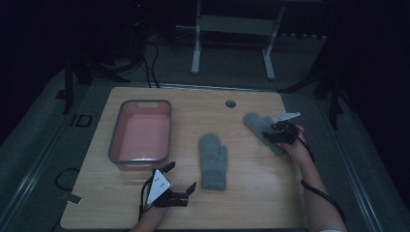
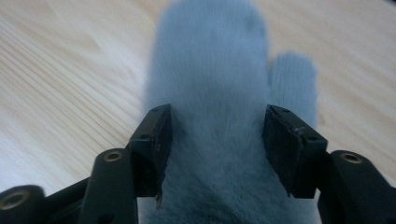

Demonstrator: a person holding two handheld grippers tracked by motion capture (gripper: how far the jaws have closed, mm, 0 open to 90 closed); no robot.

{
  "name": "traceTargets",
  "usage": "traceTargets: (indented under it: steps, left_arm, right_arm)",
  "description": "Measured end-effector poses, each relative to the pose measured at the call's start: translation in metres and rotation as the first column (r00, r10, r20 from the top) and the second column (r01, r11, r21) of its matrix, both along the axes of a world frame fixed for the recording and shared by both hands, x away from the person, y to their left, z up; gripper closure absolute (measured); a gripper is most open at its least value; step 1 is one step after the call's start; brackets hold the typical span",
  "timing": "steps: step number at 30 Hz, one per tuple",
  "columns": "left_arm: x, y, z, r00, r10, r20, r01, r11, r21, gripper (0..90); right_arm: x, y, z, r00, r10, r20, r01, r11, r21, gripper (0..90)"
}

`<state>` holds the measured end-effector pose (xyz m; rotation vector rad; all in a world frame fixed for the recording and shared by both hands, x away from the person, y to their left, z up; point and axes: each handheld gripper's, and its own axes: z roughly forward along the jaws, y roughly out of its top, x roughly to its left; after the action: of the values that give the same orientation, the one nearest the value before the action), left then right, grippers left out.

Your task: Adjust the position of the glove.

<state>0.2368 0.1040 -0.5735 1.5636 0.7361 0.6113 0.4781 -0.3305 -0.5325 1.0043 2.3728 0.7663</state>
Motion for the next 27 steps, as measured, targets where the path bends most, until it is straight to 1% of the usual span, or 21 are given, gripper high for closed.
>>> traceTargets:
  steps: [1, 2, 3, 4, 5, 6, 7, 8, 9, 10, 11, 12, 13, 14, 15, 16, 20, 22, 23, 24, 27]
  left_arm:
    - [0.000, 0.000, 0.000, 1.0000, 0.000, -0.001, 0.000, 1.0000, -0.001, 0.3]
    - [0.000, 0.000, 0.000, 1.0000, 0.000, -0.001, 0.000, 1.0000, -0.001, 0.3]
    - [0.000, 0.000, 0.000, 1.0000, 0.000, 0.000, 0.000, 1.0000, -0.001, 0.3]
    - [0.000, 0.000, 0.000, 1.0000, 0.000, 0.000, 0.000, 1.0000, -0.001, 0.3]
    - [0.000, 0.000, 0.000, 1.0000, -0.002, 0.002, 0.002, 1.0000, 0.003, 0.3]
    - [0.000, 0.000, 0.000, 1.0000, -0.002, 0.003, 0.002, 1.0000, 0.005, 0.3]
    - [0.000, 0.000, 0.000, 1.0000, -0.002, 0.004, 0.002, 1.0000, 0.005, 0.3]
    - [0.000, 0.000, 0.000, 1.0000, -0.002, 0.003, 0.002, 1.0000, 0.005, 0.3]
    - [0.000, 0.000, 0.000, 1.0000, -0.002, 0.001, 0.002, 1.0000, 0.005, 0.3]
    - [0.000, 0.000, 0.000, 1.0000, 0.000, -0.001, 0.000, 1.0000, 0.005, 0.3]
    - [0.000, 0.000, 0.000, 1.0000, 0.000, -0.001, 0.000, 1.0000, 0.005, 0.3]
    - [0.000, 0.000, 0.000, 1.0000, 0.000, 0.001, 0.000, 1.0000, 0.001, 0.3]
    - [0.000, 0.000, 0.000, 1.0000, 0.003, 0.002, -0.003, 1.0000, 0.000, 0.3]
    - [0.000, 0.000, 0.000, 1.0000, 0.002, 0.003, -0.002, 1.0000, 0.001, 0.3]
    - [0.000, 0.000, 0.000, 1.0000, 0.002, 0.003, -0.002, 1.0000, 0.001, 0.3]
    - [0.000, 0.000, 0.000, 1.0000, 0.003, 0.004, -0.003, 1.0000, 0.001, 0.3]
    - [-0.001, 0.000, 0.000, 1.0000, 0.003, 0.005, -0.003, 1.0000, 0.001, 0.3]
    - [-0.001, 0.000, 0.000, 1.0000, 0.003, 0.006, -0.003, 1.0000, 0.003, 0.3]
    - [-0.001, 0.000, 0.000, 1.0000, 0.003, 0.005, -0.003, 1.0000, 0.003, 0.3]
    - [-0.001, 0.000, 0.000, 1.0000, 0.003, 0.006, -0.003, 1.0000, 0.004, 0.3]
    - [-0.001, 0.000, 0.000, 1.0000, 0.003, 0.007, -0.003, 1.0000, 0.005, 0.3]
  right_arm:
    - [0.001, 0.000, -0.004, 0.9999, 0.002, -0.011, -0.002, 1.0000, -0.009, 45.9]
    - [0.002, -0.001, -0.007, 0.9998, 0.001, -0.020, -0.001, 0.9999, 0.012, 49.4]
    - [0.002, -0.001, -0.007, 0.9998, 0.001, -0.020, -0.001, 0.9999, 0.012, 49.4]
    - [0.002, -0.002, -0.008, 0.9997, -0.007, -0.023, 0.008, 0.9994, 0.033, 52.2]
    - [0.002, -0.002, -0.008, 0.9997, -0.007, -0.023, 0.008, 0.9994, 0.033, 52.2]
    - [0.002, -0.005, -0.009, 0.9989, -0.030, -0.037, 0.032, 0.9971, 0.069, 61.6]
    - [0.001, -0.005, -0.009, 0.9987, -0.038, -0.034, 0.040, 0.9969, 0.068, 66.4]
    - [0.000, -0.004, -0.009, 0.9990, -0.036, -0.026, 0.037, 0.9978, 0.054, 69.8]
    - [-0.003, -0.002, -0.008, 0.9982, -0.055, -0.024, 0.056, 0.9975, 0.043, 73.3]
    - [-0.005, 0.001, -0.008, 0.9965, -0.082, -0.020, 0.082, 0.9957, 0.042, 75.7]
    - [-0.005, 0.001, -0.008, 0.9965, -0.082, -0.020, 0.082, 0.9957, 0.042, 75.7]
    - [-0.008, 0.003, -0.008, 0.9947, -0.102, -0.014, 0.102, 0.9936, 0.048, 77.1]
    - [-0.015, 0.007, -0.005, 0.9859, -0.167, -0.015, 0.167, 0.9816, 0.092, 80.2]
    - [-0.019, 0.008, -0.002, 0.9839, -0.178, -0.009, 0.179, 0.9790, 0.098, 80.6]
    - [-0.019, 0.008, -0.002, 0.9839, -0.178, -0.009, 0.179, 0.9790, 0.098, 80.6]
    - [-0.023, 0.010, 0.000, 0.9812, -0.193, -0.002, 0.192, 0.9749, 0.113, 81.0]
    - [-0.043, 0.012, 0.014, 0.9622, -0.272, 0.018, 0.263, 0.9445, 0.197, 81.4]
    - [-0.054, 0.015, 0.020, 0.9521, -0.304, 0.037, 0.292, 0.9377, 0.189, 81.5]
    - [-0.060, 0.017, 0.023, 0.9496, -0.311, 0.040, 0.298, 0.9350, 0.193, 81.5]
    - [-0.065, 0.018, 0.026, 0.9492, -0.311, 0.048, 0.296, 0.9339, 0.201, 81.6]
    - [-0.082, 0.020, 0.034, 0.9286, -0.366, 0.062, 0.342, 0.9092, 0.237, 81.9]
